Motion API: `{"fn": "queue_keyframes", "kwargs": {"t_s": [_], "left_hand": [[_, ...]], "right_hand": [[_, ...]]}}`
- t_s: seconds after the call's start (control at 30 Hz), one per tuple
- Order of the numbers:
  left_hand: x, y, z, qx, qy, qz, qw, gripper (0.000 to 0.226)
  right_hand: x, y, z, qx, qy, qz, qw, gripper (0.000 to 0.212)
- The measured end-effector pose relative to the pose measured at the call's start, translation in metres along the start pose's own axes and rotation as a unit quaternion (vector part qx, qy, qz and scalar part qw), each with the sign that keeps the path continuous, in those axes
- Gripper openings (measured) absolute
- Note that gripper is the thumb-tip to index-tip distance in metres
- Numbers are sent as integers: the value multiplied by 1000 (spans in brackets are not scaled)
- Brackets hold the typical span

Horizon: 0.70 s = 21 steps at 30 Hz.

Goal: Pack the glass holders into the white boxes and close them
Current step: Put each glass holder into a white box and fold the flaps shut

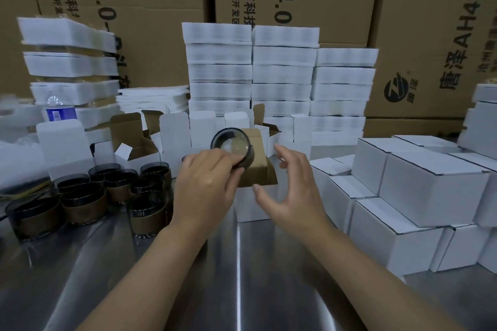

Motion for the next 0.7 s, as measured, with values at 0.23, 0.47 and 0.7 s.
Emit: {"fn": "queue_keyframes", "kwargs": {"t_s": [0.23,0.47,0.7], "left_hand": [[1,-3,19,-134,43,-6,990,20],[-4,5,28,113,340,-71,931,58],[-41,19,16,381,471,-227,763,106]], "right_hand": [[1,-3,-10,74,36,43,996,81],[4,-1,-1,-8,16,40,999,80],[5,-7,6,-157,-118,101,975,80]]}}
Point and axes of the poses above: each hand's wrist, its own y-axis away from the middle knuckle, its own x-axis out of the back of the hand, z = x × y, the point moved 1 cm from there along -y, towards the middle knuckle, and after that the axes turned 8 degrees about -z, right-handed, at the moved point
